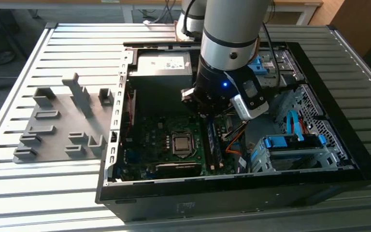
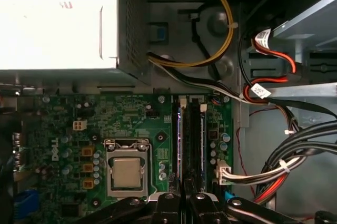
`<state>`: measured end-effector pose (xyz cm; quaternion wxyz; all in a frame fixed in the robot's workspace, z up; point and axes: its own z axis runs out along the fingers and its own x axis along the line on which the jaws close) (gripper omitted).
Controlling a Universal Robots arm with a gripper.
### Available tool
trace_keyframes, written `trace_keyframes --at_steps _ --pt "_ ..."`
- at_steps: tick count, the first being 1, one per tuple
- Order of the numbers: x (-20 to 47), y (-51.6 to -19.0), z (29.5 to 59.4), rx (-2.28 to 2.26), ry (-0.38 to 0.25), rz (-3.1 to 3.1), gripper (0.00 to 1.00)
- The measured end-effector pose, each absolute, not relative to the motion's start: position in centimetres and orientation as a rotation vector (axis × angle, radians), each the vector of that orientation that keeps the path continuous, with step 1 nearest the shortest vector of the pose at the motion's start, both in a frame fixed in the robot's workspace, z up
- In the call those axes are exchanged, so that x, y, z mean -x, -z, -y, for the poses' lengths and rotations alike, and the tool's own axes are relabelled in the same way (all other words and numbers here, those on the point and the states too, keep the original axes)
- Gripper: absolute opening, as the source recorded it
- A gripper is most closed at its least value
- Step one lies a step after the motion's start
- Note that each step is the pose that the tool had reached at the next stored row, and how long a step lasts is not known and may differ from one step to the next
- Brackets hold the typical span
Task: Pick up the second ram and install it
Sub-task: 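Insert the second ram into the second slot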
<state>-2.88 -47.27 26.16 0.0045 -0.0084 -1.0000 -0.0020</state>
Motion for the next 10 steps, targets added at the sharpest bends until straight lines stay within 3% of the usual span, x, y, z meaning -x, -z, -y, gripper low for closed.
trace_keyframes --at_steps 10 --pt "2.5 -24.3 47.5 0.022 0.006 3.132 0.14"
